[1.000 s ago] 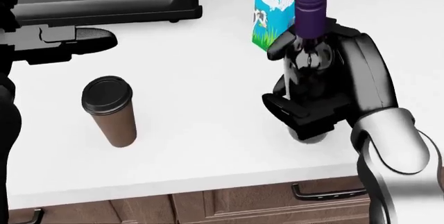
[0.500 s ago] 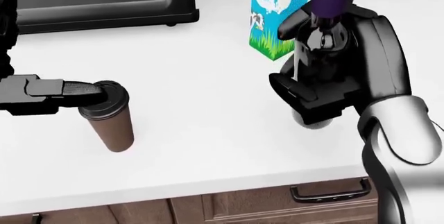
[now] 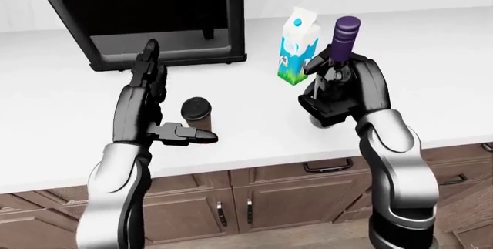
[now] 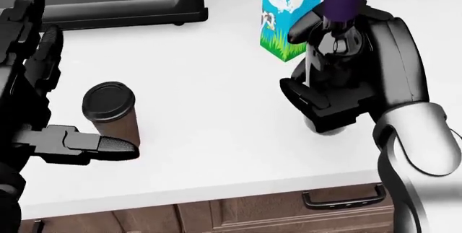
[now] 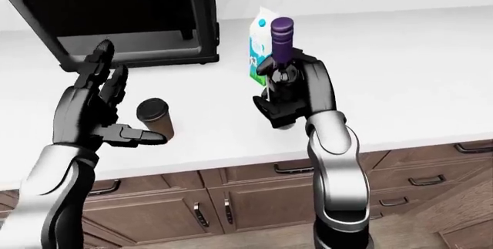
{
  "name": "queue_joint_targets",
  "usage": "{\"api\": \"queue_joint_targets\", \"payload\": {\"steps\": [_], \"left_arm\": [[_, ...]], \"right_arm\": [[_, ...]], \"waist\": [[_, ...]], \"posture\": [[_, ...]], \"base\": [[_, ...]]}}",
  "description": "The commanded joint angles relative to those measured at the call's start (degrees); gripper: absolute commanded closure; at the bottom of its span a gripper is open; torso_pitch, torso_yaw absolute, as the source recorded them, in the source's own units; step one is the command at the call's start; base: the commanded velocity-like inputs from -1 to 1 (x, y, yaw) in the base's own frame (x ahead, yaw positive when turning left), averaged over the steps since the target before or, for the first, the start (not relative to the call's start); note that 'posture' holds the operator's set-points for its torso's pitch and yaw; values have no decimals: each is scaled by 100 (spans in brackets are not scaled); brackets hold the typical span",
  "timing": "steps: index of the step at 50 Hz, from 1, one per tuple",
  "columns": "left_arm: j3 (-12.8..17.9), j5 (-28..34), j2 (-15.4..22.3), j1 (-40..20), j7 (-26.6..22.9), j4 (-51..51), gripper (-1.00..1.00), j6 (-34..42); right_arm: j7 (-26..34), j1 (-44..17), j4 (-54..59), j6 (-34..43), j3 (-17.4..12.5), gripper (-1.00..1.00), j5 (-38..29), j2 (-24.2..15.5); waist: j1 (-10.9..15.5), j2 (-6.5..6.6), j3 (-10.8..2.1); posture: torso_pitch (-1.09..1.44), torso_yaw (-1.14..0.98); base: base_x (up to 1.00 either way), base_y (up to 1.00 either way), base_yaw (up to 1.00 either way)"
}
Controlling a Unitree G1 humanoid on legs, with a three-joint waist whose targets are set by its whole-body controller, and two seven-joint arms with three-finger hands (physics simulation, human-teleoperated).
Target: Move the drinks to the dining counter.
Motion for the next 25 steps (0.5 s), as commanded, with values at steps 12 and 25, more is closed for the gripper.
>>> {"api": "queue_joint_targets", "payload": {"steps": [12,25], "left_arm": [[-69,450,-145,80,-151,507,-100,-967],[-80,611,-235,274,-211,1039,-100,-1539]], "right_arm": [[-14,-286,-369,-339,-88,100,21,-44],[-16,-245,-428,-316,-68,100,-1,-15]], "waist": [[9,-29,-180],[10,-34,-196]], "posture": [[0,0],[0,0]], "base": [[0,0,0],[0,0,0]]}}
